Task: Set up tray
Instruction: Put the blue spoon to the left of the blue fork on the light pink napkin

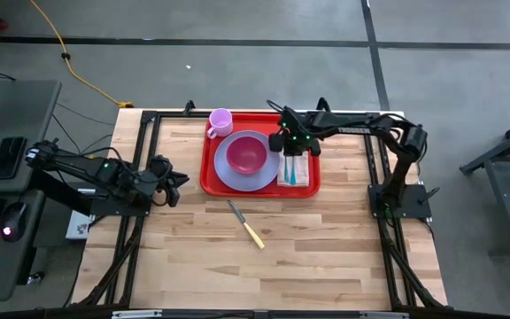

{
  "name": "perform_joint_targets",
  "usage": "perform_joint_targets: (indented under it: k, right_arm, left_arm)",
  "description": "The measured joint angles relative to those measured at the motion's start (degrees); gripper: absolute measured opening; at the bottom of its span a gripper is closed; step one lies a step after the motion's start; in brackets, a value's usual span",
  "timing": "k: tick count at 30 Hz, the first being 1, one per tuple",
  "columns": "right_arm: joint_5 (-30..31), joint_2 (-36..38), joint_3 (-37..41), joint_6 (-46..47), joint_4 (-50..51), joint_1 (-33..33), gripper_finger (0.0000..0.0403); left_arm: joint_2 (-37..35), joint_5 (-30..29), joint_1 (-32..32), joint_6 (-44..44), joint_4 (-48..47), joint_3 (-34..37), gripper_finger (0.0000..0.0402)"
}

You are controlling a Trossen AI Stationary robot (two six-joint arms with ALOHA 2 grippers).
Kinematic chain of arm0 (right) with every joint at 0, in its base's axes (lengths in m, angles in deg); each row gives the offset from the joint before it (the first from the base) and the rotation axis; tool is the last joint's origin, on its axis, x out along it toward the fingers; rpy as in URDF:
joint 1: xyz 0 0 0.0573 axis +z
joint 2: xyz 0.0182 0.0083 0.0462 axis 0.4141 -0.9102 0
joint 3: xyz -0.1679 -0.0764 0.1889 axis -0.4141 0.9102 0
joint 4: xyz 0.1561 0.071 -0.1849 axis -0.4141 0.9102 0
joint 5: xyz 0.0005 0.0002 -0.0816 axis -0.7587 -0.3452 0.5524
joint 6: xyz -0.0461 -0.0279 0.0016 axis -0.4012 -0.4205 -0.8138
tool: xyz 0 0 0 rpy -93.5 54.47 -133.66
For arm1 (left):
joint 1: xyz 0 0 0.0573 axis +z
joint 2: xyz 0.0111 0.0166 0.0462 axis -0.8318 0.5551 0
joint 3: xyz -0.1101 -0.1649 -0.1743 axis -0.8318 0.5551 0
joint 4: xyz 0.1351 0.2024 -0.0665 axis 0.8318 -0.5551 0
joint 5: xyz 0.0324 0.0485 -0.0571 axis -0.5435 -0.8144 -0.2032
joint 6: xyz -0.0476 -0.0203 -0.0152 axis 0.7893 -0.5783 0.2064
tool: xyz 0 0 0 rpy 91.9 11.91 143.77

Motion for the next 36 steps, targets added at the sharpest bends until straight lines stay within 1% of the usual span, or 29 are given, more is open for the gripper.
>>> perform_joint_targets:
  k: [7, 15, 19, 23, 26, 31, 36]
  right_arm:
    - [0.6, -1.1, 0.0, 0.2, -0.2, -0.6, 0.0000]
    - [3.1, -1.1, 0.0, 0.6, -0.2, -0.4, 0.0000]
    - [3.6, -1.1, 0.0, 0.6, -0.4, -0.3, 0.0000]
    - [4.2, -1.1, 0.0, 0.6, -0.8, -0.3, 0.0000]
    - [4.3, -1.1, 0.0, 0.6, -0.8, -0.3, 0.0000]
    - [4.6, -1.1, 0.0, 0.4, -0.4, -0.3, 0.0000]
    - [4.5, -1.1, 0.0, 0.4, 0.6, -0.3, 0.0000]
  left_arm:
    - [-0.8, -0.2, 0.0, -0.6, -0.9, 0.0, 0.0085]
    - [-0.9, -4.8, 0.0, -4.4, -0.8, 0.0, 0.0085]
    - [-0.9, -8.5, 0.0, -4.5, -0.8, 0.0, 0.0085]
    - [-0.9, -10.7, 0.0, -4.5, -0.8, 0.0, 0.0085]
    - [-1.1, -12.2, 0.0, -4.2, 1.8, 1.3, 0.0085]
    - [-4.0, -11.8, 0.0, -4.7, 6.5, 5.1, 0.0085]
    - [-9.1, -11.8, 0.0, -5.6, 7.5, 7.5, 0.0085]
